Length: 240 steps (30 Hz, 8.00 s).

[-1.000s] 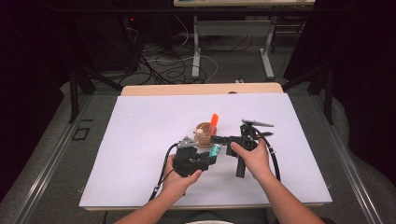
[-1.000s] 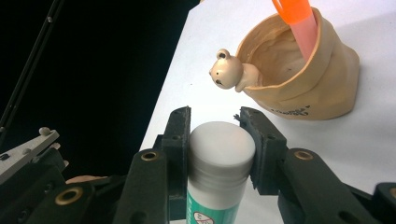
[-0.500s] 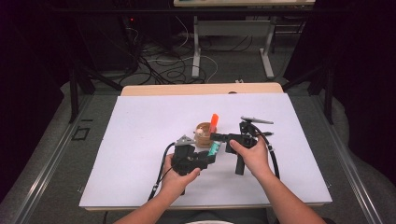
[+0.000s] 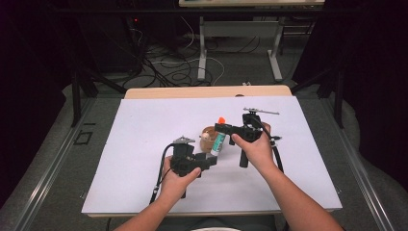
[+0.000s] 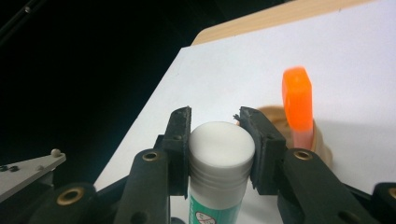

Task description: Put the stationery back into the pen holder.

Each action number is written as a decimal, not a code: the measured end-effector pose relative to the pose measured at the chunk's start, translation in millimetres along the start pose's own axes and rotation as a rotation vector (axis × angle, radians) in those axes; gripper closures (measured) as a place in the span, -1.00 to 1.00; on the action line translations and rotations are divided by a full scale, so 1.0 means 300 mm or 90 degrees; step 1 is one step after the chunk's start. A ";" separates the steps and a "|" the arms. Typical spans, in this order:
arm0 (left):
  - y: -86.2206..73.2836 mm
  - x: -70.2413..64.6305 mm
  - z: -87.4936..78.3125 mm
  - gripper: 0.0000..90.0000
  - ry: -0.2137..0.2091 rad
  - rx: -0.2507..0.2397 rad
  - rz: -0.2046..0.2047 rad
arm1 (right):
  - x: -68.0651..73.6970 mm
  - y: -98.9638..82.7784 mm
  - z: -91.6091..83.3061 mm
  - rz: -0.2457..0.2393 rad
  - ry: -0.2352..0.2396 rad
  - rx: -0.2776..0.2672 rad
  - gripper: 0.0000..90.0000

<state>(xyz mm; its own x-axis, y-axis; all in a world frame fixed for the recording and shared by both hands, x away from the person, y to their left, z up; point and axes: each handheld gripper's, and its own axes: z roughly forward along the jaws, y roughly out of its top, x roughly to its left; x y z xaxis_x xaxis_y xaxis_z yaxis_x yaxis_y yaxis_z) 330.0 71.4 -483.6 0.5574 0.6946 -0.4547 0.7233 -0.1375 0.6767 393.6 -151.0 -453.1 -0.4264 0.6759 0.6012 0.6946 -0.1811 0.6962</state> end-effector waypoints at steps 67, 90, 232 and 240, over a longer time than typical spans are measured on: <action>0.098 0.283 -0.174 -0.62 0.147 -0.117 0.027 | 0.078 0.066 0.284 -0.313 -0.152 -0.027 0.45; 0.092 0.286 -0.162 -0.62 0.143 -0.113 0.022 | 0.040 -0.016 0.329 -0.329 -0.169 -0.006 0.45; 0.091 0.353 -0.170 -0.63 0.181 -0.086 0.031 | -0.375 0.017 0.005 -0.915 -0.235 0.568 0.47; 0.091 0.357 -0.169 -0.63 0.181 -0.087 0.027 | -0.436 -0.016 0.024 -0.915 -0.193 0.492 0.52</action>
<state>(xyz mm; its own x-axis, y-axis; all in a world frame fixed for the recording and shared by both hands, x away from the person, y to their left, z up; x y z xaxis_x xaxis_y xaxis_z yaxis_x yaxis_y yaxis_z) 388.7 178.0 -484.4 0.4351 0.8627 -0.2577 0.6296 -0.0870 0.7720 450.0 -233.4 -538.0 -0.8748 0.0888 -0.4763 0.0038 0.9843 0.1766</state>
